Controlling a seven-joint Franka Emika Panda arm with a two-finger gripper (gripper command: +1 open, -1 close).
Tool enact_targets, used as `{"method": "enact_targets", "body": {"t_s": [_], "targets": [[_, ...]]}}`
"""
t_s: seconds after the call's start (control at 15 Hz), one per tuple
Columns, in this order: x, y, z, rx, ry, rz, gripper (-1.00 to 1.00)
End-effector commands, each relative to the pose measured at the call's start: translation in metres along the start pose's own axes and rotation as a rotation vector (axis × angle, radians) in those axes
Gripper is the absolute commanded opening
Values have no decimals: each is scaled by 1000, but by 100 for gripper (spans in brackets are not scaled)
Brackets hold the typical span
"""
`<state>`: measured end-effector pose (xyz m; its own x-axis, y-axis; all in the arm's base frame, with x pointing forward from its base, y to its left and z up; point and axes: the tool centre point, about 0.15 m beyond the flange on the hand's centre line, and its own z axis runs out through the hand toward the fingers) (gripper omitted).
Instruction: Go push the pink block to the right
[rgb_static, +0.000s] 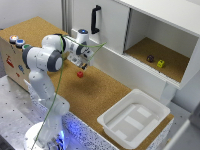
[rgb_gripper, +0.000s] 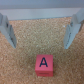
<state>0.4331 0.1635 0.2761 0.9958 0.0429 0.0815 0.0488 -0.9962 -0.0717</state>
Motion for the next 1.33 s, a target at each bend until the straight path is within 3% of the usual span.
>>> {"method": "enact_targets", "body": {"t_s": [0.0, 0.6, 0.67, 0.87, 1.27], "targets": [[-7, 0, -1, -36, 18, -10, 100], [-7, 0, -1, -36, 18, -10, 100], [0, 0, 0, 0, 1, -1, 100], [-24, -27, -38, 2, 70, 62, 100], [-62, -75, -45, -9, 103, 23, 100]]}}
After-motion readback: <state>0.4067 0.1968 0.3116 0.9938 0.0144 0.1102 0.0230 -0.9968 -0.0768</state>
